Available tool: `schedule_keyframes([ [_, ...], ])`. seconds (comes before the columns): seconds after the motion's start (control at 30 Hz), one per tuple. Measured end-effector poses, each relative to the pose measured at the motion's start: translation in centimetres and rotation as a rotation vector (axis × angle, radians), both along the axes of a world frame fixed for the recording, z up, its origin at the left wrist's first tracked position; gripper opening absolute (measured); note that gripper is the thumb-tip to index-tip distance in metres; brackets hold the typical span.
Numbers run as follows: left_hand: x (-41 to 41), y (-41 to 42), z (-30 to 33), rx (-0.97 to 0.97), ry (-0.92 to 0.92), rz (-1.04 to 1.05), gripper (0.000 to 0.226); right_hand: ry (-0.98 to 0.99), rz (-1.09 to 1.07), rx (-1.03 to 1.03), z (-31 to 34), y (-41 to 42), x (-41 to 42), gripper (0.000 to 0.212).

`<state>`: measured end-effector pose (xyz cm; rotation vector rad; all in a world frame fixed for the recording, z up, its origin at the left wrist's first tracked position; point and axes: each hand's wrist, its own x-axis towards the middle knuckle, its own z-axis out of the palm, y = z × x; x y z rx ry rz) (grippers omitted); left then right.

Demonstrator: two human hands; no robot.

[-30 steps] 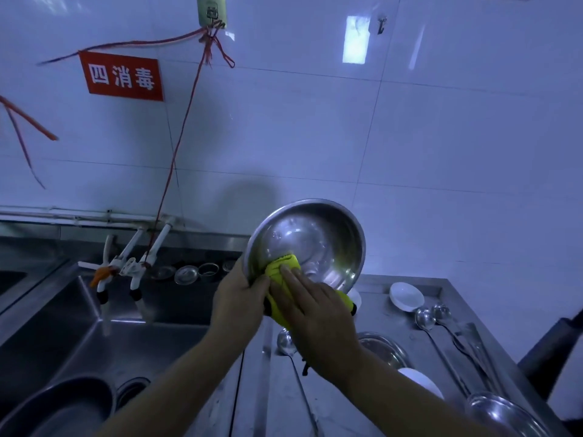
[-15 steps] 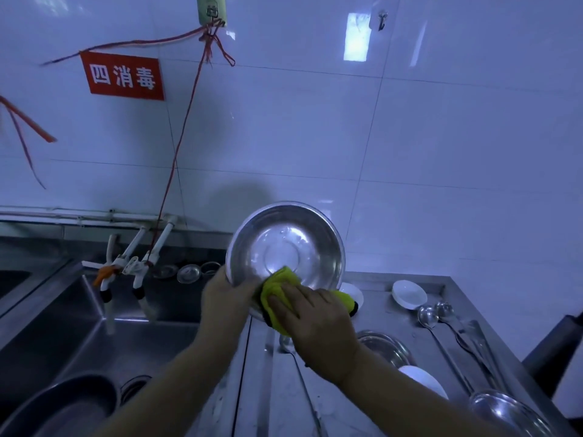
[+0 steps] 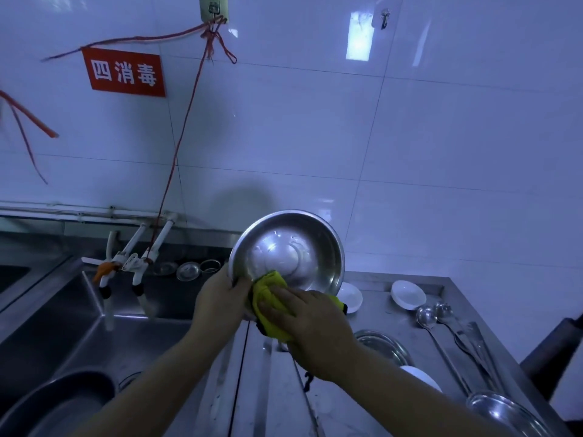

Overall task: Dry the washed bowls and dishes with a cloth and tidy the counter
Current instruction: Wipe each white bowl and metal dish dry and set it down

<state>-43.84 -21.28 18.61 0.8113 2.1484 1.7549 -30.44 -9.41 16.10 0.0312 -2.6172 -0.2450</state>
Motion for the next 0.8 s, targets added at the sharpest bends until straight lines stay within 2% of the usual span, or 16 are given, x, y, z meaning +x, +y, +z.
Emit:
schedule_keyframes([
  [0.07,-0.7,-0.4,0.3,-0.069,0.137,-0.018,0.033,-0.169,-0.027,0.007,1.3,1.0,0.8,0.06],
  [0.13,-1.0,-0.6,0.8,-0.104,0.195,-0.072,0.032,-0.216,-0.095,0.057,2.6,1.8,1.3,0.049],
  [0.23,-0.9,-0.4,1.5,-0.058,0.18,-0.131,0.034,-0.142,-0.199,0.138,3.8,2.6,1.2,0.038],
  [0.4,-0.5,0.1,1.9,0.007,0.192,-0.147,0.018,0.044,-0.381,0.063,5.4,2.0,-0.5,0.061],
  [0.5,0.4,0.5,1.5,0.057,0.063,-0.116,0.021,0.041,-0.357,-0.009,5.2,0.7,-1.7,0.068],
  [0.57,0.6,0.8,1.6,0.096,-0.008,-0.101,0.022,0.024,-0.295,-0.038,4.7,-0.3,-2.1,0.063],
  [0.7,-0.1,0.5,2.0,0.078,0.09,-0.054,0.02,-0.064,-0.103,-0.026,3.3,-0.9,-2.3,0.051],
  [0.8,-1.0,-0.1,2.2,0.025,0.108,-0.074,0.022,-0.159,-0.04,0.075,2.8,-0.1,-1.5,0.049],
])
